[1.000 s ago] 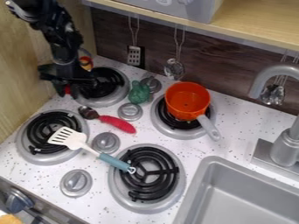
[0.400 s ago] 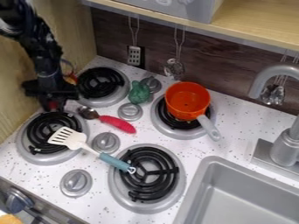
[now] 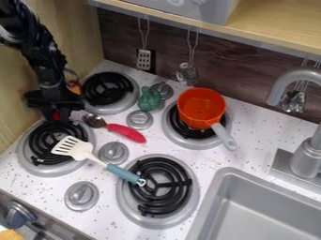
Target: Move the bottle in the left side of the burner
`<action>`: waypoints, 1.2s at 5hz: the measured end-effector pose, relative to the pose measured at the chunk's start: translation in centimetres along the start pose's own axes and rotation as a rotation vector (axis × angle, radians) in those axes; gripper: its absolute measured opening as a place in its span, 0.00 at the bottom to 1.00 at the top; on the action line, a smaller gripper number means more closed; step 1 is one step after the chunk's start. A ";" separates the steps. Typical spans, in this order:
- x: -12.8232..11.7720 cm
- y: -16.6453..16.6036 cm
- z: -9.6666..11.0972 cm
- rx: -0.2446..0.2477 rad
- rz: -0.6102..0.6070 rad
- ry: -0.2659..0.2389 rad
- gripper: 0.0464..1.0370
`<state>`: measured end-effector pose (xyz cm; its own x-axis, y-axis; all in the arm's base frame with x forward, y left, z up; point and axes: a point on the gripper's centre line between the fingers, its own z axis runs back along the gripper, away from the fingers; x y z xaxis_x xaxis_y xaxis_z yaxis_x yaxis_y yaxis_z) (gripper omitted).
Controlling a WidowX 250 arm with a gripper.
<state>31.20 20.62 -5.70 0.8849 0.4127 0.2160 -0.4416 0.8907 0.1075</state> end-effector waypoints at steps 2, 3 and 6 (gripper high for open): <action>0.0 0.0 0.2 -0.003 -0.032 0.028 0.90; -0.1 0.3 0.8 0.031 -0.010 0.032 0.96; 0.8 -5.0 2.1 -0.027 -0.165 -0.053 0.96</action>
<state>33.85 16.07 -3.99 0.9359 0.2502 0.2480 -0.2860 0.9507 0.1198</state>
